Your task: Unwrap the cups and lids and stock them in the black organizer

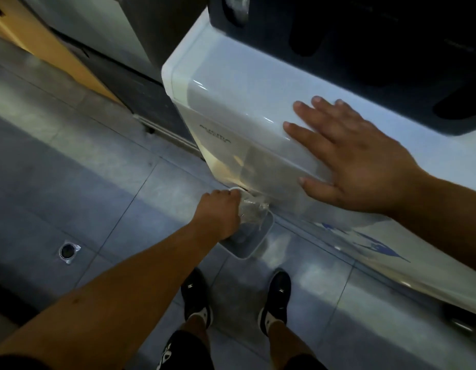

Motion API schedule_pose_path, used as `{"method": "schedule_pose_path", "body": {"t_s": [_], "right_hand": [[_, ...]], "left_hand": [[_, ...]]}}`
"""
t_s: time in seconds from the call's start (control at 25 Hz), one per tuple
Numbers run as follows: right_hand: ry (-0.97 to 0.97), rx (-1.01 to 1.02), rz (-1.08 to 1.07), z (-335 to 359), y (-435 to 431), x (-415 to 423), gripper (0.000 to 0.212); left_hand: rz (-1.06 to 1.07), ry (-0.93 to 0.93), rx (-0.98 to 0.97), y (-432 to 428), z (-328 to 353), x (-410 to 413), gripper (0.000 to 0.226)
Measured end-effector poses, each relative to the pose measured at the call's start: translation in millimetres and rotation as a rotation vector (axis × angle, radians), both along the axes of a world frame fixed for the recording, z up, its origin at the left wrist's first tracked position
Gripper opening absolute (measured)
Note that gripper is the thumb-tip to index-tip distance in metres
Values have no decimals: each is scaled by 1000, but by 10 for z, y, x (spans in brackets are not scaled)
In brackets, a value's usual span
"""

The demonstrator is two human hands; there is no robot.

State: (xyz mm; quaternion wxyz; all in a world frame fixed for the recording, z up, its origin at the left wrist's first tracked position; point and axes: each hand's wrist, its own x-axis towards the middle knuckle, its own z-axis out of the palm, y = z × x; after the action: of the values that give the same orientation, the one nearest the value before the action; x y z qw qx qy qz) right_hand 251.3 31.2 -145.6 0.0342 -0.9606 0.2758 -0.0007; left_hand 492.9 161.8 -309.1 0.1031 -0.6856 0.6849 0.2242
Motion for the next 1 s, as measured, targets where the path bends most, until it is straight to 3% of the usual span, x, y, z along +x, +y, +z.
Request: {"method": "schedule_pose_path", "body": {"t_s": [0.32, 0.52, 0.84, 1.0], "right_hand": [[-81, -22, 45, -172, -79, -61, 86], [-68, -44, 60, -194, -115, -80, 85], [-80, -3, 33, 2, -56, -52, 84], [-46, -22, 29, -130, -38, -12, 83]], "left_hand": [[-51, -80, 141, 24, -1398, -275, 60], [-21, -74, 158, 55, -1918, -361, 57], [28, -136, 298, 111, -1856, -428, 85], [67, -90, 345, 200, -1702, -475, 86]]}}
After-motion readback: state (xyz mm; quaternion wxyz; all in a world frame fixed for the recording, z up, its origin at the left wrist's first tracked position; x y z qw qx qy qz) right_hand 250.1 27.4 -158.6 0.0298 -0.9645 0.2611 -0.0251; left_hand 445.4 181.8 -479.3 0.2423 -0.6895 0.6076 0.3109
